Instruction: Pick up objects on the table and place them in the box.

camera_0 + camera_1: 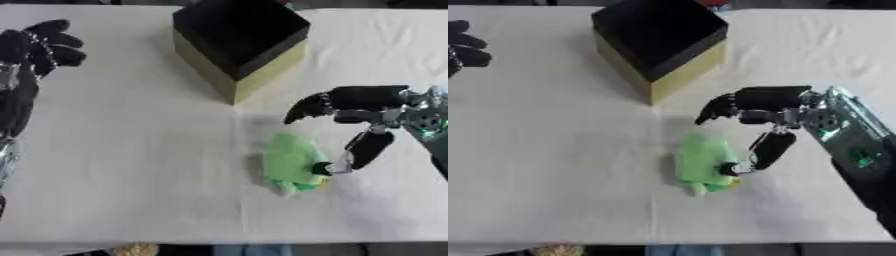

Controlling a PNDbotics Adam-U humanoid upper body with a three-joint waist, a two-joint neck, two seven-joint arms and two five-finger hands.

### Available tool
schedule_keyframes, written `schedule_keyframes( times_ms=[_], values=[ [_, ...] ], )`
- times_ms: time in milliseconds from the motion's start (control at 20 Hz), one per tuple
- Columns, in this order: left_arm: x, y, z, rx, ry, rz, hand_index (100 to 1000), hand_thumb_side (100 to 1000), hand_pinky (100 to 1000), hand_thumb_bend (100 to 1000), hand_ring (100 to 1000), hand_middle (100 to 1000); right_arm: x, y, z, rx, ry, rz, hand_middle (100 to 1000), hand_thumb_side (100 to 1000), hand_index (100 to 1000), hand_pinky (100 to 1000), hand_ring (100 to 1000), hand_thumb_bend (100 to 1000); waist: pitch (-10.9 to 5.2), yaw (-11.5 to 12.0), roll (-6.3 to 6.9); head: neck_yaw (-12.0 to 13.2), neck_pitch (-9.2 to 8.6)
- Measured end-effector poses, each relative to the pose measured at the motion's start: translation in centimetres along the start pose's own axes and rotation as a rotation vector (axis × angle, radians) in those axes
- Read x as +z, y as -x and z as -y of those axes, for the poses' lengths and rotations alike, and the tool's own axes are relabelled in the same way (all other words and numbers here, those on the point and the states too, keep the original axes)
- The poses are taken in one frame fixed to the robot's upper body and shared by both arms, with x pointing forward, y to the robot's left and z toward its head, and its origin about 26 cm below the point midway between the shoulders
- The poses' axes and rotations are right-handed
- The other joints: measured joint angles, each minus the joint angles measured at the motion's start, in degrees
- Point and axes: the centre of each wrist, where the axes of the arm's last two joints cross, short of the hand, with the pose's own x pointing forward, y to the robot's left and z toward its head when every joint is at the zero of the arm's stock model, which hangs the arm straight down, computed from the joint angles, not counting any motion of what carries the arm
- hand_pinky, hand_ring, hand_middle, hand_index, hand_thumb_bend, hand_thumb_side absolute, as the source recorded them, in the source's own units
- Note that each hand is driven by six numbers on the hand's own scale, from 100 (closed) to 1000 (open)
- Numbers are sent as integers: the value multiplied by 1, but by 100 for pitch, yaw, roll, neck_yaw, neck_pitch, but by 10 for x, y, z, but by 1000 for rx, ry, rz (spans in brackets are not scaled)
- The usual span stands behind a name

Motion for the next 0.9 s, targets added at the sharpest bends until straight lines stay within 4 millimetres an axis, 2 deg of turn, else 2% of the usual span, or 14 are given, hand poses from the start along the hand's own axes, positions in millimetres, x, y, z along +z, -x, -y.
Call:
schedule_keyframes(
  times_ms=[450,600,700,900],
  values=[
    [0,0,2,7,-2,1,864,1000,754,640,700,674,-14,7,-13,8,-28,-4,858,467,918,753,839,420,2,-5,7,-4,0],
    [0,0,2,8,-2,1,863,1000,754,640,700,674,-17,7,-16,18,-37,-3,829,451,888,746,827,408,2,-5,6,-4,0],
    [0,0,2,8,-2,1,863,1000,754,640,700,674,-19,7,-17,24,-32,2,786,402,842,734,806,379,2,-5,5,-4,0],
    [0,0,2,8,-2,1,863,1000,754,640,700,674,-21,7,-18,38,6,19,708,213,686,719,782,244,2,-5,2,-4,0]
  ],
)
